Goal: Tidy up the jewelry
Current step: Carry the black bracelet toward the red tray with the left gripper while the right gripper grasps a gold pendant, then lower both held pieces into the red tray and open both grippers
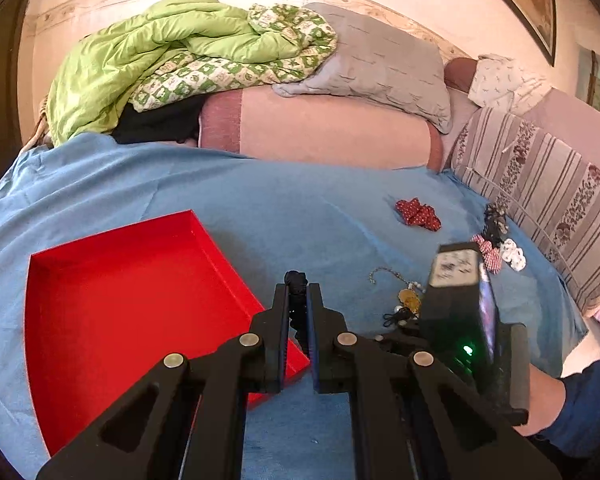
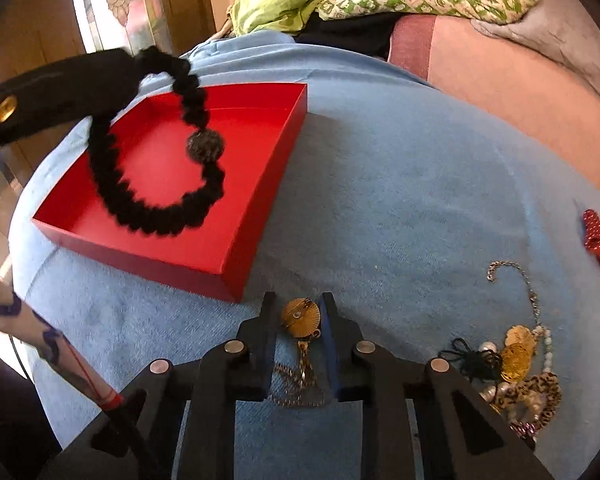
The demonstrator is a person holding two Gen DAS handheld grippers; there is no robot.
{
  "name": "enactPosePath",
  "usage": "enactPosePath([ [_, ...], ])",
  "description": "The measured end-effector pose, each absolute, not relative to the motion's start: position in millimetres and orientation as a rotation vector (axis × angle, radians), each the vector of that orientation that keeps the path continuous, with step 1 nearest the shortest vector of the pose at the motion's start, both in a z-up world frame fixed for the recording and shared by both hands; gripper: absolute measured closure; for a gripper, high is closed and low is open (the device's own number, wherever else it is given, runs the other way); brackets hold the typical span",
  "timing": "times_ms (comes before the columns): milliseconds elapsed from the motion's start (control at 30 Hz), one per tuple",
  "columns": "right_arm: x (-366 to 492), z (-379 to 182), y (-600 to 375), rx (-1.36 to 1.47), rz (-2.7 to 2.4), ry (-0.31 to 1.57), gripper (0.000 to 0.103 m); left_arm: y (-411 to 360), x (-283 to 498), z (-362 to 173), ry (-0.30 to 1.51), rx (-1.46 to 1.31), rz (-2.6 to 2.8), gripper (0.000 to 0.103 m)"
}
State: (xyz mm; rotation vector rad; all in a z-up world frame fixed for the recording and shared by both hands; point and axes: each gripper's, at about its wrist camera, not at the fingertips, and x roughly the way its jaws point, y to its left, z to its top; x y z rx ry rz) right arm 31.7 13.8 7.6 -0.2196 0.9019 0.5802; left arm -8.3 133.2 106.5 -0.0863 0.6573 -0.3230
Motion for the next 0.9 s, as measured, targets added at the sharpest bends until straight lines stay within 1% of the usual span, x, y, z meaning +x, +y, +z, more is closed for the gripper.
enactPosePath([
  [133,25.3,18.9,1.0,-0.130,0.600,0.889,0.081,132.6,-11.0,109.6,0.647,-0.092,-0.317,0.095],
  [300,13.9,45.8,-13.1,-0.051,0.599,0.834,0.081,132.8,-17.1,112.7,0.640,-0.085,-0.289,0.095],
  [500,2.1,72.5,-19.5,0.012,0.593,0.801,0.081,144.6,-26.1,126.6,0.608,-0.082,-0.204,0.095],
  [733,12.4,102.4,6.0,0.033,0.622,0.784,0.081,191.7,-4.1,130.7,0.609,-0.113,-0.097,0.095],
  [900,46.0,115.1,41.3,0.055,0.651,0.797,0.081,234.2,30.1,121.5,0.633,-0.163,-0.023,0.095],
])
